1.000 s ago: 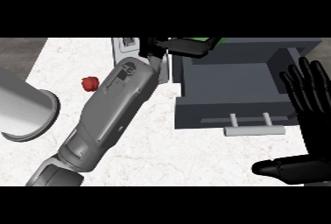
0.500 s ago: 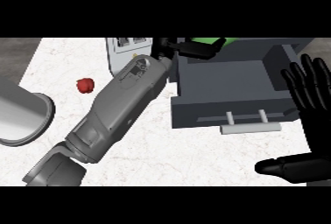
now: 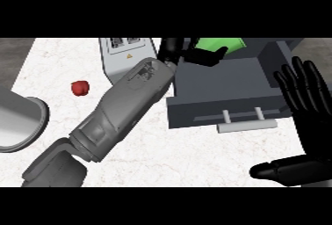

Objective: Pick up the cup, place it into the drawer and close the drawer

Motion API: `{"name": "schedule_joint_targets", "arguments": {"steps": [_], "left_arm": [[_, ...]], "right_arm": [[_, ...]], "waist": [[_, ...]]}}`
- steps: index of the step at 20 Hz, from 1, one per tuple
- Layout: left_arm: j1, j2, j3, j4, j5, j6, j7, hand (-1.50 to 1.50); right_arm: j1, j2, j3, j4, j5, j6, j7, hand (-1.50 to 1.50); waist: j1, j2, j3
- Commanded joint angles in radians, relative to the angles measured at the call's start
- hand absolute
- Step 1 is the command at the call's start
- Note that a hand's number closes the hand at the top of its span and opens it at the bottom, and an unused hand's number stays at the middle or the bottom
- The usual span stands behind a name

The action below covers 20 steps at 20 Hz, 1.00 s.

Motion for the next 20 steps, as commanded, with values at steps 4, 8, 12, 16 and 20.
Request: {"name": "schedule_joint_targets", "arguments": {"steps": [4,8,12,16,20], "left_arm": [[-0.011,0.000,-0.141,0.049,-0.004,0.053,0.028,-1.50],[-0.109,0.000,-0.088,0.092,0.039,0.052,0.058,-1.50],[-0.026,0.000,-0.101,-0.006,0.116,0.036,-0.027,-1.50],[-0.060,0.000,-0.063,-0.014,0.167,-0.009,-0.086,-1.50],[0.000,0.000,-0.010,-0.061,0.204,-0.055,-0.171,-1.50]], "right_arm": [[-0.042,-0.001,-0.013,0.043,-0.020,0.012,-0.026,-1.50],[-0.024,0.013,0.010,-0.034,-0.036,-0.006,0.032,-1.50],[-0.068,0.020,-0.003,0.026,-0.052,-0.005,0.009,-1.50],[-0.102,0.009,-0.008,0.005,-0.108,-0.002,0.072,-1.50],[-0.068,-0.038,-0.074,-0.036,-0.177,0.009,0.127,-1.50]], "waist": [[-0.015,0.007,0.001],[-0.022,0.005,0.000],[-0.017,0.008,0.000],[-0.003,0.006,-0.001],[0.049,-0.012,-0.002]]}}
